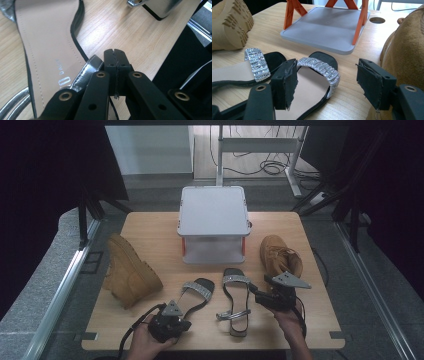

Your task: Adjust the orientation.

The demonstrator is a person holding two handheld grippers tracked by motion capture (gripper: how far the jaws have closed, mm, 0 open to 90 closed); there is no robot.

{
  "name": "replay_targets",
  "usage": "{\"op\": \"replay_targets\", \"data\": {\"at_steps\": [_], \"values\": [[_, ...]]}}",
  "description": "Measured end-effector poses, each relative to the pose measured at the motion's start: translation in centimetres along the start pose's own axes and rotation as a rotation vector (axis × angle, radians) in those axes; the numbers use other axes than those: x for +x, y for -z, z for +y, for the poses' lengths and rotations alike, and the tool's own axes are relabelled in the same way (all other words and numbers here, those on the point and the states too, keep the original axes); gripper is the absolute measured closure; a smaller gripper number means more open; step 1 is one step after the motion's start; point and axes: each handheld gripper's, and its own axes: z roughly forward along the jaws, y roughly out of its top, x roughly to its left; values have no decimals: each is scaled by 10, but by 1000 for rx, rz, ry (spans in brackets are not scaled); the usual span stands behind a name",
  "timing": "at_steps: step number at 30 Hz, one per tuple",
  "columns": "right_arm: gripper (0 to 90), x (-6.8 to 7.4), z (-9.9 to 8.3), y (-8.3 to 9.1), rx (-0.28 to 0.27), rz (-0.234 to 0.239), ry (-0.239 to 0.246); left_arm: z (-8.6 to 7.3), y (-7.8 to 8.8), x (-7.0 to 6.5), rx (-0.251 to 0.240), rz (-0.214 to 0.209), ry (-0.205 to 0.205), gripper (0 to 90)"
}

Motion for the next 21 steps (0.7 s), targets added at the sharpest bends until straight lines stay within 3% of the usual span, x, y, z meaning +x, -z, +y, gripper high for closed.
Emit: {"op": "replay_targets", "data": {"at_steps": [16, 20, 21], "values": [[329, -1, -1, -3, 8, 14, -10, 0, 3, 4, 6, -8, 5, 900], [329, -2, -1, -2, 5, 16, -17, 1, 6, 3, -5, -45, 11, 894], [329, -2, -1, -1, 1, 18, -18, 3, 13, -1, -28, -79, -1, 891]]}}
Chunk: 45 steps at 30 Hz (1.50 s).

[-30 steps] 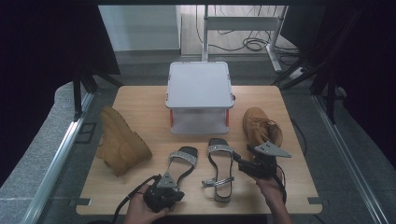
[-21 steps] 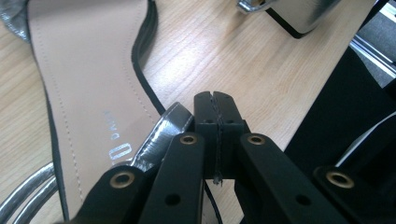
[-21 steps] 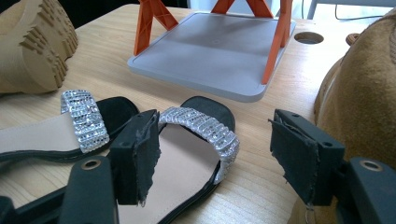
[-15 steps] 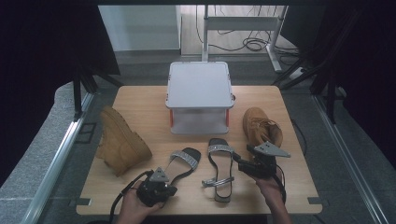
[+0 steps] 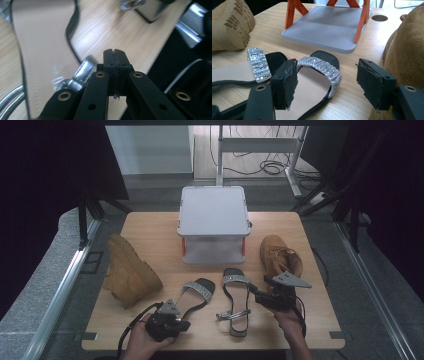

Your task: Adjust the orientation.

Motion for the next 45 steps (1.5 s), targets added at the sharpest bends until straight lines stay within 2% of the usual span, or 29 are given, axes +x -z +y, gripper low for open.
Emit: {"op": "replay_targets", "data": {"at_steps": [3, 5, 6, 8, 10, 13, 14, 15, 17, 18, 19, 21, 23, 25, 31, 32, 35, 37, 38, 39, 40, 45], "values": [[329, 1, 0, 0, -1, 3, -1, 3, 6, -4, -26, -16, -12, 888], [329, 1, 1, -1, 1, 10, -6, 9, 14, -7, -52, -11, -43, 871], [329, 1, 1, -2, 0, 13, -10, 17, 22, -4, -82, -8, -53, 869], [329, 1, 1, -2, -2, 16, -12, 21, 25, -2, -93, 1, -52, 866], [329, 1, 2, -2, -5, 21, -14, 32, 32, 5, -136, 20, -43, 851], [330, 1, 4, -2, -16, 28, -22, 43, 36, 14, -185, 51, -22, 789], [331, 0, 6, -2, -23, 27, -27, 46, 37, 17, -197, 60, -14, 715], [331, 0, 6, -2, -23, 27, -27, 48, 38, 19, -208, 72, -6, 715], [332, 1, 7, -3, -24, 30, -28, 49, 40, 24, -223, 92, 7, 656], [335, 3, 6, -5, -16, 33, -21, 49, 41, 27, -232, 105, 23, 569], [335, 3, 6, -5, -16, 33, -21, 49, 42, 29, -232, 116, 29, 569], [339, 5, 5, -7, -14, 44, -12, 47, 44, 34, -231, 150, 48, 514], [343, 7, 4, -8, -8, 46, 0, 44, 46, 37, -242, 152, 61, 449], [363, 10, 2, -10, -3, 45, 9, 41, 46, 39, -240, 156, 65, 422], [412, 11, 1, -10, -4, 55, 17, 37, 45, 44, -237, 153, 84, 395], [471, 13, 0, -8, -6, 61, 29, 36, 44, 44, -227, 156, 82, 393], [501, 17, 1, -4, -15, 81, 38, 36, 43, 43, -224, 158, 81, 391], [585, 21, 3, 2, -24, 97, 57, 36, 42, 42, -219, 158, 76, 383], [585, 21, 3, 2, -24, 97, 57, 36, 42, 41, -217, 159, 72, 383], [658, 25, 5, 7, -39, 114, 67, 35, 43, 40, -216, 161, 71, 380], [658, 25, 5, 7, -39, 114, 67, 35, 43, 40, -216, 161, 71, 379], [805, 37, 5, 13, -24, 134, 132, 34, 45, 44, -226, 177, 76, 379]]}}
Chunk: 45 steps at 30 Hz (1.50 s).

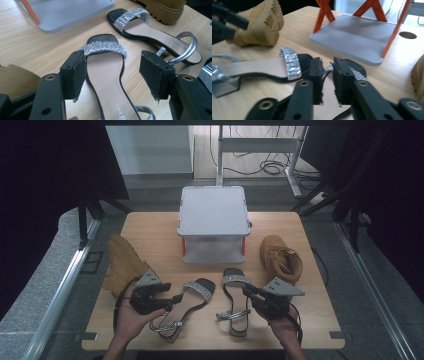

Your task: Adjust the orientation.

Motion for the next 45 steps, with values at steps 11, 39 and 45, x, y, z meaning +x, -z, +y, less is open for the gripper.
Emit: {"op": "replay_targets", "data": {"at_steps": [11, 39, 45], "values": [[888, 33, -10, -5, 66, 106, 63, -5, 1, 6, 3, 6, 13, 377], [892, 63, -40, -20, 207, 211, 116, -16, -1, 7, 33, 46, 14, 372], [892, 64, -47, -22, 231, 215, 114, -17, -2, 6, 37, 46, 13, 371]]}}
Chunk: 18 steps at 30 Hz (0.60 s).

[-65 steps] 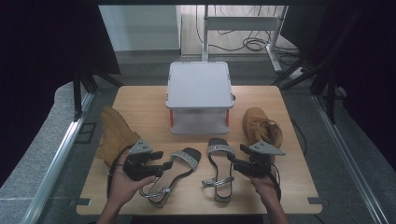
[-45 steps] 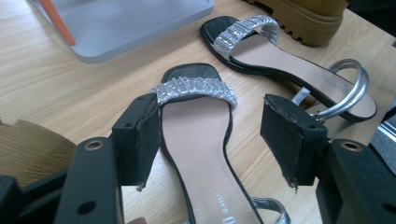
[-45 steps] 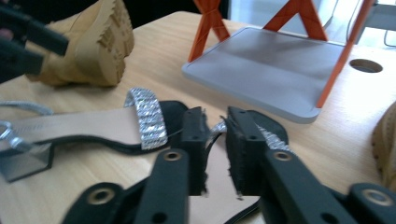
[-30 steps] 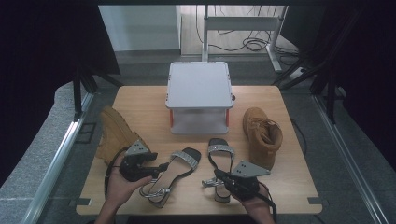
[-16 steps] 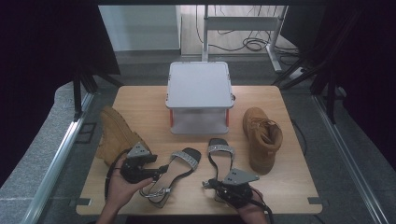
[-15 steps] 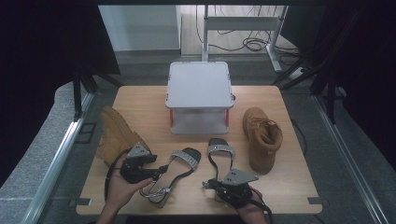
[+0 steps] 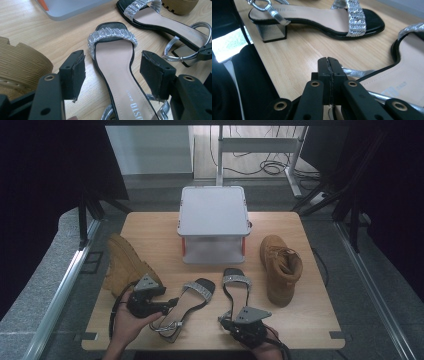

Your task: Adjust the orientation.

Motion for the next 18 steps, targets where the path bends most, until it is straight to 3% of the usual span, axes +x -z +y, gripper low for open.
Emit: {"op": "replay_targets", "data": {"at_steps": [12, 18], "values": [[893, -2, -1, 2, 9, -6, -11, -2, -1, 1, 8, -2, -2, 370], [892, -2, -4, 8, -12, -17, -28, -2, -1, 1, 15, 0, -5, 370]]}}
